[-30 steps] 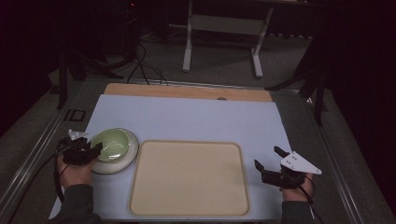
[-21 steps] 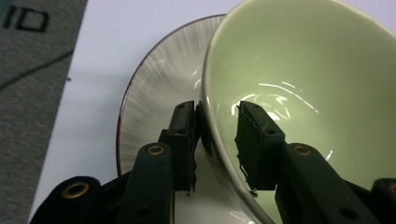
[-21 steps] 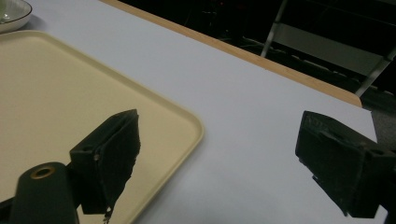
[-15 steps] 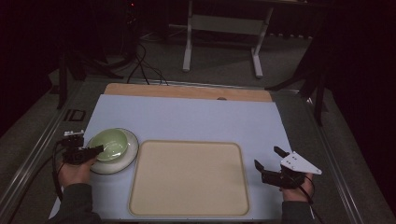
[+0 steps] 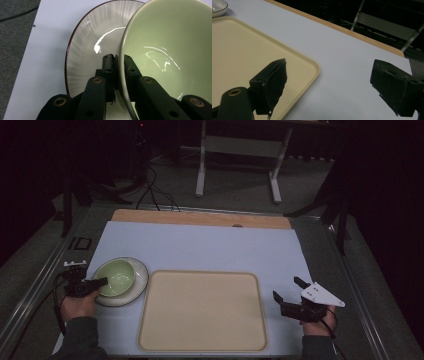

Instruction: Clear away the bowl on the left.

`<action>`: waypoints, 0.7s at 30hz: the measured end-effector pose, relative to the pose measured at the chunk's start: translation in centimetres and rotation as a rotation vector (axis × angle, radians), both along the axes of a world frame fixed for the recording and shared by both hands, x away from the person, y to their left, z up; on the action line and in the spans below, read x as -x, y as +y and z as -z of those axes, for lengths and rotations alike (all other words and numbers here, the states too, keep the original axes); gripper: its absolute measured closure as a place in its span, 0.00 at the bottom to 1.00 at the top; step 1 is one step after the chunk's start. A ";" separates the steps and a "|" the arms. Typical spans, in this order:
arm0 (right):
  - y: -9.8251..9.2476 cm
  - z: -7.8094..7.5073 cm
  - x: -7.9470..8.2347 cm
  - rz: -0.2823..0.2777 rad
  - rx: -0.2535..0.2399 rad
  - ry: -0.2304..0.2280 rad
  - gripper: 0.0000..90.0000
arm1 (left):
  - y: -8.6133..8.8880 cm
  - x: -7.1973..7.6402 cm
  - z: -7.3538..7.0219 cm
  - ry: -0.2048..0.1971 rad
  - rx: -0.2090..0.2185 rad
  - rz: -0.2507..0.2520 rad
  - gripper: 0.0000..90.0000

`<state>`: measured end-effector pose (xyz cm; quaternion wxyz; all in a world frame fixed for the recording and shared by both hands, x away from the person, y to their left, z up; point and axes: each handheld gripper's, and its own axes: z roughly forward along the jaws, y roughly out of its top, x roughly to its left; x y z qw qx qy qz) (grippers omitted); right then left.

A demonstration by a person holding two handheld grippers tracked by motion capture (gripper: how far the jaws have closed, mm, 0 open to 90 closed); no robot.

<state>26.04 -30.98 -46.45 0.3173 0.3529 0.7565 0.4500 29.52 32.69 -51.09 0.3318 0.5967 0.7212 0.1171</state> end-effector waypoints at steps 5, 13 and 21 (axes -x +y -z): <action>0.0 0.0 0.0 0.002 -0.002 -0.002 0.15 | 0.1 0.1 0.0 -0.016 0.026 0.006 0.93; -0.1 -0.1 0.0 0.002 -0.006 0.000 0.15 | 0.3 0.4 -0.1 -0.032 0.064 0.011 0.93; -0.1 -0.1 0.0 -0.001 -0.008 0.000 0.15 | 0.5 0.5 -0.1 -0.046 0.089 -0.005 0.92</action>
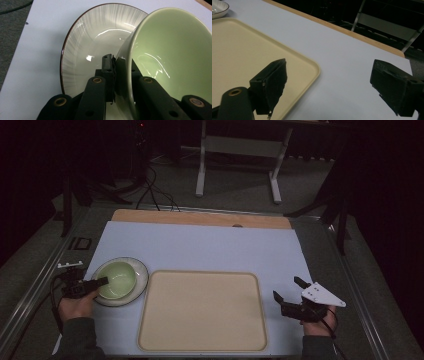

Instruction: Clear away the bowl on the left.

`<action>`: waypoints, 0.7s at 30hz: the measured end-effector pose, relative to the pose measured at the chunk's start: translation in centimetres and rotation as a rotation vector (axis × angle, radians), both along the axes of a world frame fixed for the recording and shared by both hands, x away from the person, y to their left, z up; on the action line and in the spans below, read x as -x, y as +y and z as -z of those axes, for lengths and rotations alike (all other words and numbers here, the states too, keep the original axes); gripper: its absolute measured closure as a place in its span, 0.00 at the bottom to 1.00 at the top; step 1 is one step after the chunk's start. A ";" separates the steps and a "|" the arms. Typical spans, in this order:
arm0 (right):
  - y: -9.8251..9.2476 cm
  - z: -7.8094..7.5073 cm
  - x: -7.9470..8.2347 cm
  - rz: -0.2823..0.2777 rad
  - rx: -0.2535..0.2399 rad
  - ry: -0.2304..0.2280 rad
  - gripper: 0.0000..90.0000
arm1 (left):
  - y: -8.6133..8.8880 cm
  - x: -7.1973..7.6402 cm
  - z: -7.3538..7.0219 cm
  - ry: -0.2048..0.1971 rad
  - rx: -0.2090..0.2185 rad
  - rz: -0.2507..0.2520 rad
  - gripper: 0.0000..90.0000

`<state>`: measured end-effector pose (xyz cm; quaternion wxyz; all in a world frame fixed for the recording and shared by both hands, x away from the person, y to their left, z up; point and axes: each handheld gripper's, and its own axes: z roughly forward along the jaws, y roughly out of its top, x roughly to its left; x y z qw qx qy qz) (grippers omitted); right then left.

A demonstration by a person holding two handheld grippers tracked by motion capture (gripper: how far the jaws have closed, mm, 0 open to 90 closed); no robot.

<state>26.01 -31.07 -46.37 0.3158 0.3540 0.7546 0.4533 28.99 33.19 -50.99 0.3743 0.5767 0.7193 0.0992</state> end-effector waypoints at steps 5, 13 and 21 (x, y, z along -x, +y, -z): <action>0.0 0.0 0.0 0.001 -0.002 -0.002 0.15 | 0.1 0.3 -0.3 -0.034 0.012 -0.010 0.92; 0.0 0.0 0.0 0.002 -0.003 -0.004 0.15 | 0.0 1.0 -1.3 -0.114 -0.005 -0.024 0.92; 0.0 0.0 0.0 0.000 -0.002 -0.002 0.15 | -0.2 1.4 -2.0 -0.162 -0.006 -0.021 0.92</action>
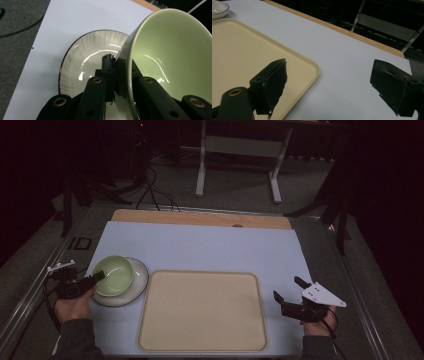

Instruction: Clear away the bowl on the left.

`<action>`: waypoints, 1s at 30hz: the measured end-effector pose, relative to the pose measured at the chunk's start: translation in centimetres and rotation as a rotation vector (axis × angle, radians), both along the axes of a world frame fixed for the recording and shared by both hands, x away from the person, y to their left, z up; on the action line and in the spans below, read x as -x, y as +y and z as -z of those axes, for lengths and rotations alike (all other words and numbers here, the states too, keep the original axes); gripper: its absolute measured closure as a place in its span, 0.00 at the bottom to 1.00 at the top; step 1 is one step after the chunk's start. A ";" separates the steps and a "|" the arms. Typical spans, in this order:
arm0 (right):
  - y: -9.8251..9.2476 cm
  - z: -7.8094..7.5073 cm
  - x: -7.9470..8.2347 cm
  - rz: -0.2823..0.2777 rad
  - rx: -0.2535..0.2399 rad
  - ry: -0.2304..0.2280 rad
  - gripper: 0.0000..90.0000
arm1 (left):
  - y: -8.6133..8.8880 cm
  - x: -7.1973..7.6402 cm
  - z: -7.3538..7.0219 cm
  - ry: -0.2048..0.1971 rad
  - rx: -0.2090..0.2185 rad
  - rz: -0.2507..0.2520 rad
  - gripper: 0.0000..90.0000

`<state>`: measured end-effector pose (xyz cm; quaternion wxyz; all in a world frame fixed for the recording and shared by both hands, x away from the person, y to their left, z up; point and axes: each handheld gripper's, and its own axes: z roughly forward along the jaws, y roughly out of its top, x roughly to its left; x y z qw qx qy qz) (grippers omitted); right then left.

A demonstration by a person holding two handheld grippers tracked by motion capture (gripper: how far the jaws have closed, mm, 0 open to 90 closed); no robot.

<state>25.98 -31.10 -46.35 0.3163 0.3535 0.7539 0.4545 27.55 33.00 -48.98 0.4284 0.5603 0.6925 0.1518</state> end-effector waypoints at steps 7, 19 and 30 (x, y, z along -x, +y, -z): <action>0.0 0.0 0.0 0.001 -0.001 -0.003 0.15 | -0.2 0.4 -0.6 -0.046 0.005 0.002 0.92; -0.1 0.0 0.0 0.001 -0.002 -0.005 0.15 | -0.6 0.9 -1.4 -0.095 0.028 0.014 0.92; -0.2 -0.1 0.0 0.007 -0.008 -0.007 0.15 | -1.2 1.0 -2.3 -0.131 0.017 0.038 0.92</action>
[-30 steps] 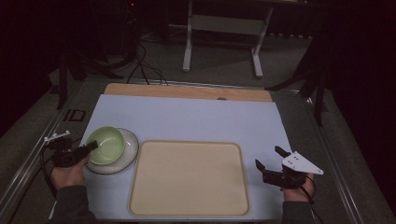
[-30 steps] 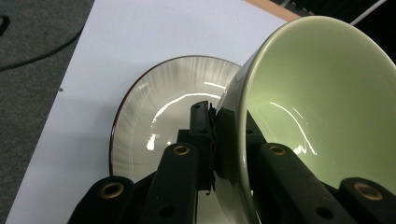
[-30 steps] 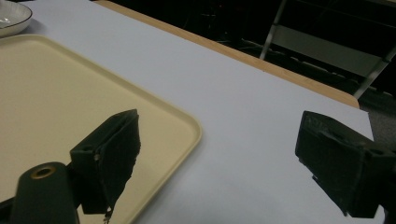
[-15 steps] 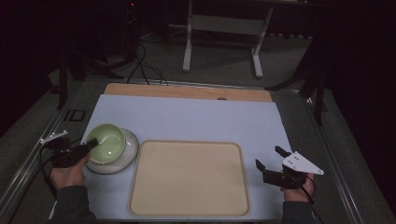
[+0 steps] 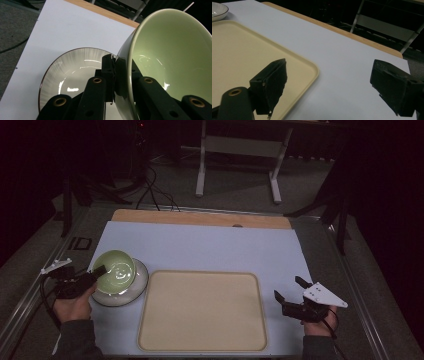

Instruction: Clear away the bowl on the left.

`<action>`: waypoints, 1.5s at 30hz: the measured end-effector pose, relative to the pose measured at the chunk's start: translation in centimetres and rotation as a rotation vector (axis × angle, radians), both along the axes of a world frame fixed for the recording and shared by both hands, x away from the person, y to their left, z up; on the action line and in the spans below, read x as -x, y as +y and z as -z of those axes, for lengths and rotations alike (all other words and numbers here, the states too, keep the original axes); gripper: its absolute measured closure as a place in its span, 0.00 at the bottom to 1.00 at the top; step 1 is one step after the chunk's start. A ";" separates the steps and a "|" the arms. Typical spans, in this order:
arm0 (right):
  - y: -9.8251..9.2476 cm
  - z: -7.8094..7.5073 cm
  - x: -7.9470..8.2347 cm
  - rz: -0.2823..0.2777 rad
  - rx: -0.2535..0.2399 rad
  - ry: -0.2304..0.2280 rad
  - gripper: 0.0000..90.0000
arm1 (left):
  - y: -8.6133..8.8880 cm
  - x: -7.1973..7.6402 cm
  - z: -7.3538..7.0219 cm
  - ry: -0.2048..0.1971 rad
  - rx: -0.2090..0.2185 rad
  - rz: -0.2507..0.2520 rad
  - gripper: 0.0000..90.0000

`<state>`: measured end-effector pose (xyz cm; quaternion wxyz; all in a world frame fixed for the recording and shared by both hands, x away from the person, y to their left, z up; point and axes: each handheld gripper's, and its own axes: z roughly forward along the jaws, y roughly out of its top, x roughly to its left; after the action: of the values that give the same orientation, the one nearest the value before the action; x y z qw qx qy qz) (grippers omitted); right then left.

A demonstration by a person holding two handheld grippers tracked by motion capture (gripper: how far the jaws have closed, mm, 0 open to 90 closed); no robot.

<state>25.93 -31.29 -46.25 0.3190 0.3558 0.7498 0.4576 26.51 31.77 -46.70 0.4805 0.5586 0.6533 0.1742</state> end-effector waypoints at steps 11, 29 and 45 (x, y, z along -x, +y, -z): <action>-0.1 0.0 0.0 0.002 -0.003 -0.003 0.15 | -0.6 0.1 -0.7 -0.026 0.004 0.022 0.92; -0.1 0.0 0.0 0.003 -0.002 -0.004 0.15 | -1.9 0.1 -1.6 -0.046 -0.004 0.060 0.92; -0.1 0.0 0.0 0.004 -0.003 -0.005 0.15 | -3.2 0.0 -2.0 -0.044 -0.020 0.088 0.92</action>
<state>25.91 -31.38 -46.22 0.3213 0.3566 0.7478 0.4588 26.53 28.61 -44.72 0.4963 0.5877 0.6154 0.1719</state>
